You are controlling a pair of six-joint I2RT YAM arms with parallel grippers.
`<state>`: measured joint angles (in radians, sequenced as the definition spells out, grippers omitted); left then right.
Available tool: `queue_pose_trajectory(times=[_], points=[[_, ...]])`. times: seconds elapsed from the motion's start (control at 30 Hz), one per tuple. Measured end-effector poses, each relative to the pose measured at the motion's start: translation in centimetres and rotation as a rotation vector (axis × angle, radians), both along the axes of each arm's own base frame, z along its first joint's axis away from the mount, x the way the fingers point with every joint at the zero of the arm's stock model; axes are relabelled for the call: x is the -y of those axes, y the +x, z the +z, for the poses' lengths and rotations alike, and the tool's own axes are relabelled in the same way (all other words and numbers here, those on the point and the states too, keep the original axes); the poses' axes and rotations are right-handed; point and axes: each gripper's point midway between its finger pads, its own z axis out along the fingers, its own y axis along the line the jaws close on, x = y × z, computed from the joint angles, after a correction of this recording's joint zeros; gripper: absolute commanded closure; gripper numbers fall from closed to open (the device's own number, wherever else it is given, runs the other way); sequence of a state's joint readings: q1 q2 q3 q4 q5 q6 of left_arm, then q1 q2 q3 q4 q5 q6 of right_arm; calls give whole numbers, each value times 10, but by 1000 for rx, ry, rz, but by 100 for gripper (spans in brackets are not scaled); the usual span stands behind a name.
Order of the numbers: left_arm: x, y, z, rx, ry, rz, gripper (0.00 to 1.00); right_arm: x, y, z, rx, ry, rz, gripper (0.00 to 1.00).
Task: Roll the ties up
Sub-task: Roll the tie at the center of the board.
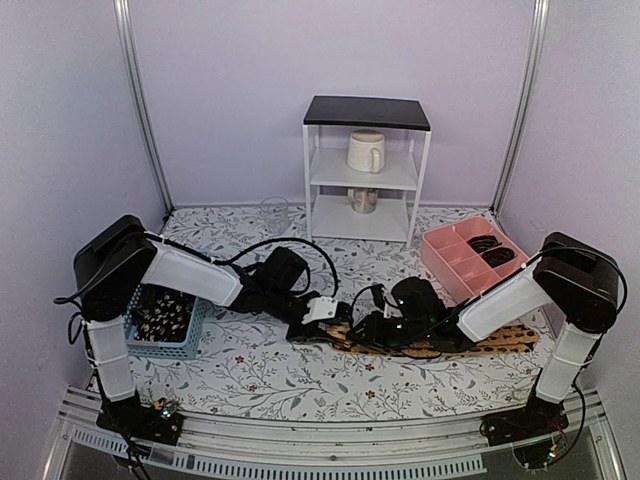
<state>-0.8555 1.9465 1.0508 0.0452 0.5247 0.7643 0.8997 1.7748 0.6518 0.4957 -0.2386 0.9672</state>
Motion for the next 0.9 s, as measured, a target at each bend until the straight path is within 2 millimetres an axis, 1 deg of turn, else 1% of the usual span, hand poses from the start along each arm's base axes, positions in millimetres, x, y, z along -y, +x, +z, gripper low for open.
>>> queue_pose_trajectory(times=[0.13,0.27,0.3,0.37,0.47,0.57,0.67,0.73,0.9], points=[[0,-2,0,-3,-2,-17,68,3,1,-2,-7,-3,-7,74],[-1,-3,-1,-1,0,-20,65,3,1,-2,-11,-2,-12,74],[-1,-3,-1,-1,2,-20,63,3,1,-2,-12,-1,-13,74],[-1,-3,-1,-2,4,-18,55,3,1,-2,-13,0,-13,75],[-2,0,-2,0,11,-2,48,2,1,-1,-13,3,-10,78],[-4,2,-4,-1,17,20,45,2,1,0,-13,5,-9,80],[-9,2,-5,-9,27,54,45,1,3,-1,-13,6,-11,81],[-14,0,-2,-19,30,79,48,0,4,-2,-15,5,-10,81],[-26,-2,22,-39,0,160,57,-5,5,-6,-25,5,2,81]])
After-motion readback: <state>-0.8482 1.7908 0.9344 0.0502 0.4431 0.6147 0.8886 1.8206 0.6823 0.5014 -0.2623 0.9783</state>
